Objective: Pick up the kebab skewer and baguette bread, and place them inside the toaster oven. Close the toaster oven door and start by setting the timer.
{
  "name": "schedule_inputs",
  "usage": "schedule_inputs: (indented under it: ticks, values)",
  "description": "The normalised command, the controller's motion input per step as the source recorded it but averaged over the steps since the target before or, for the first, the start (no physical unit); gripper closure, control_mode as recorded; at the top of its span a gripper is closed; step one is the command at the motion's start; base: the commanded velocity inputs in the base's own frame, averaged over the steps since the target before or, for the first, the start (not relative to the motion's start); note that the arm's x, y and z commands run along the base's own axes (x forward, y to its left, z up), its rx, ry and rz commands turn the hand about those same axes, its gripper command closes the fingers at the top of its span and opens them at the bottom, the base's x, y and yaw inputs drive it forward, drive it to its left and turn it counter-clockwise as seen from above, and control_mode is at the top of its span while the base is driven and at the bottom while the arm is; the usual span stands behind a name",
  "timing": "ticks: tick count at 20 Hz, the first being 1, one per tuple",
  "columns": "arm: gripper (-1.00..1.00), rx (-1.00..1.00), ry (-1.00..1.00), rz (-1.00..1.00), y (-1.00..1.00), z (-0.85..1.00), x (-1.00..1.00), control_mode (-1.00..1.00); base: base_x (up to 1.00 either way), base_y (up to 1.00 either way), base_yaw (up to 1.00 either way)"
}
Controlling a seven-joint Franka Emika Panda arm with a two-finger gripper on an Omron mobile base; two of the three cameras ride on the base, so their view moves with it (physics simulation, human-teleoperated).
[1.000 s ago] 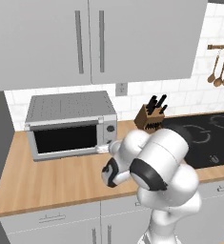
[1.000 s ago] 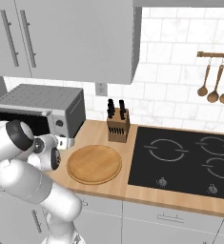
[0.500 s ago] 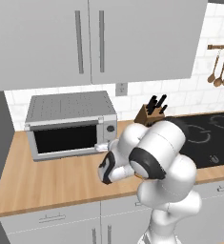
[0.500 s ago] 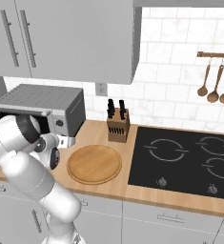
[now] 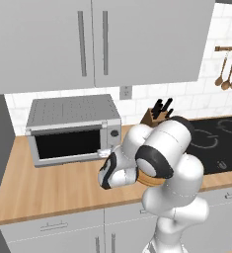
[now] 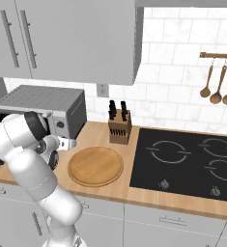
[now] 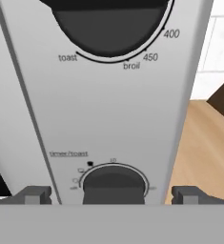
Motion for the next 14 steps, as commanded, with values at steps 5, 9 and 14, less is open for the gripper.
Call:
schedule_inputs:
  ticks: [5, 9, 14]
  values:
    - [-1.0, 0.0, 0.0, 0.0, 0.0, -0.01, 0.15, -1.0, 0.0, 0.0, 0.0]
    - [-1.0, 0.0, 0.0, 0.0, 0.0, -0.04, 0.05, -1.0, 0.0, 0.0, 0.0]
    - [-1.0, 0.0, 0.0, 0.0, 0.0, 0.0, 0.0, -1.0, 0.0, 0.0, 0.0]
